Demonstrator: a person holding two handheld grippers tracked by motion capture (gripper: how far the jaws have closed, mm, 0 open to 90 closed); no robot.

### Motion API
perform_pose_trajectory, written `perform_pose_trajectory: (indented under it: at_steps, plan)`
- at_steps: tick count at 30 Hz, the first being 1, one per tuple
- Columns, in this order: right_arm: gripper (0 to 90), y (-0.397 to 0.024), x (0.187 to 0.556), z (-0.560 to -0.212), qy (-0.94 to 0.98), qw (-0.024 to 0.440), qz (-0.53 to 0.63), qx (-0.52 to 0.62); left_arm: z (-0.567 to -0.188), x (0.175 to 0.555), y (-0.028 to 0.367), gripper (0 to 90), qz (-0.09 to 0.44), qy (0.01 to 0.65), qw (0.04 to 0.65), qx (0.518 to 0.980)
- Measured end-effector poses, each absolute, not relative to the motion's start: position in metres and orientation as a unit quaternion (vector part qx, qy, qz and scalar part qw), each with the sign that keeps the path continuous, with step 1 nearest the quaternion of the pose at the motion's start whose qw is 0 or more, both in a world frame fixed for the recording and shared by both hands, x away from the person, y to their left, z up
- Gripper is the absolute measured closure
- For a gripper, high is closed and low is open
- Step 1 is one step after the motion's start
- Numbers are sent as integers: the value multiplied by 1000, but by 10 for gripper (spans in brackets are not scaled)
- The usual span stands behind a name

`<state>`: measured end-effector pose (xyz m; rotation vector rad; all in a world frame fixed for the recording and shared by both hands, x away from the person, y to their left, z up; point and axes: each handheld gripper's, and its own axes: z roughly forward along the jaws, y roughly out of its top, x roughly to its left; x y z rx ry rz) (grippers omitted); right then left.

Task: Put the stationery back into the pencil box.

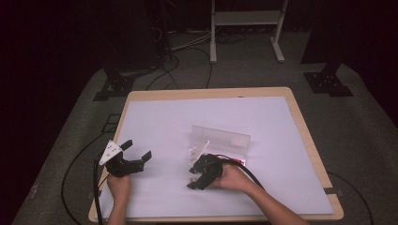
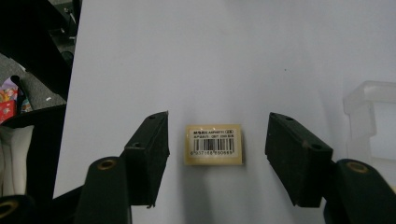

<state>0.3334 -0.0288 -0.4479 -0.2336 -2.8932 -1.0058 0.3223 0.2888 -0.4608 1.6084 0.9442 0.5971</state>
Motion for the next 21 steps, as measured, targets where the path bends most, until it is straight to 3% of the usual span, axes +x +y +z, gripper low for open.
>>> perform_pose_trajectory:
  at_steps: [21]
  plan:
    - [569,-25,334,-455,-945,41,-317,-68,-461,322,289,0,252,401,558,681]
